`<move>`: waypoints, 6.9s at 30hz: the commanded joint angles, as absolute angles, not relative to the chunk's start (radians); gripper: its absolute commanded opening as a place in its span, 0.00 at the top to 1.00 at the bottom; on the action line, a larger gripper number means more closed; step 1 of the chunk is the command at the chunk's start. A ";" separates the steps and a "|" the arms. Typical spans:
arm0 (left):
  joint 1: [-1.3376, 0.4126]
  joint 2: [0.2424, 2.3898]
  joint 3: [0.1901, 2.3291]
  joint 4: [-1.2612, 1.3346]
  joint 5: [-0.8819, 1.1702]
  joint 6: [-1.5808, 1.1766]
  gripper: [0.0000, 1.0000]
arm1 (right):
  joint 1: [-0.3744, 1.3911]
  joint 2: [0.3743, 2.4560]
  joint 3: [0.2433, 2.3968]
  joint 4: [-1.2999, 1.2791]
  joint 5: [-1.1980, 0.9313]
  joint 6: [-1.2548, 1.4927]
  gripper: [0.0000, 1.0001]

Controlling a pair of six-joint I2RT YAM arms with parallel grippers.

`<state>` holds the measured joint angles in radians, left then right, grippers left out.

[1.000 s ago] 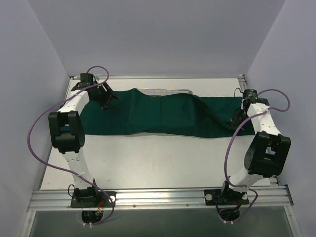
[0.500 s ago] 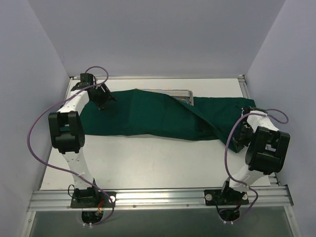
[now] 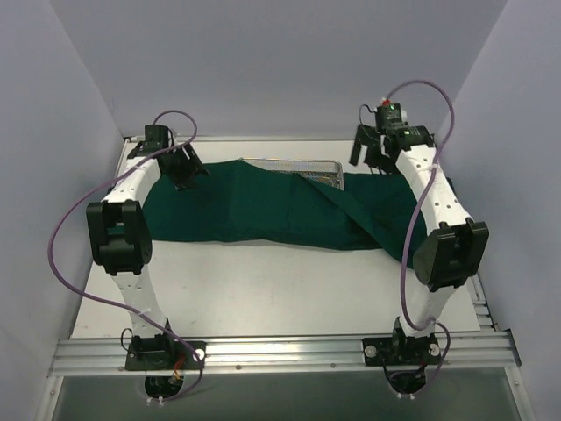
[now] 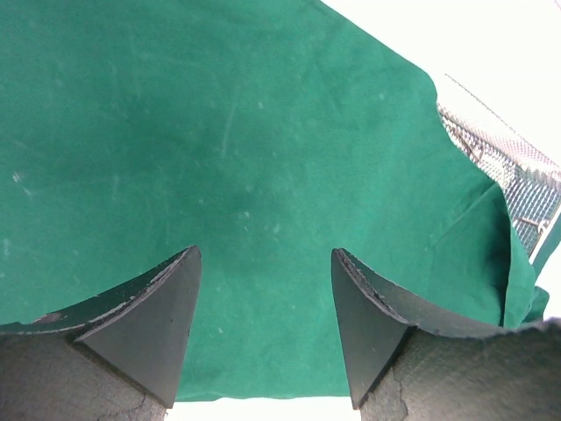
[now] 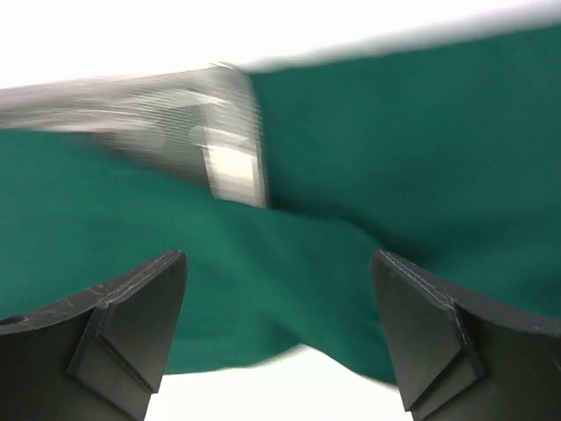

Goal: Open and lay out the surgical kit
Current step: Open the surgical kit at the center of the board.

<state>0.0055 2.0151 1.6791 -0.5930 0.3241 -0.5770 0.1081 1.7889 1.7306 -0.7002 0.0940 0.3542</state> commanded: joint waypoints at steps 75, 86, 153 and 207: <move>-0.026 1.919 1.662 -0.828 0.069 -0.626 0.13 | 0.473 1.516 1.491 -0.620 -0.245 0.443 0.16; -0.021 2.164 1.899 -0.840 0.094 -0.592 0.23 | 0.270 1.442 1.416 -0.658 -0.264 0.449 0.16; 0.227 1.399 1.155 -0.781 0.066 -0.528 0.98 | -0.199 1.790 1.302 -0.954 0.144 0.379 0.37; 0.322 1.169 1.046 -1.000 -0.075 -0.580 0.98 | 0.370 1.698 1.635 -0.867 0.244 0.588 0.25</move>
<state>0.3099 1.1915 1.0206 -0.9218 -0.0051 -0.5503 0.2287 1.6463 1.5761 -0.8921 0.3161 0.6079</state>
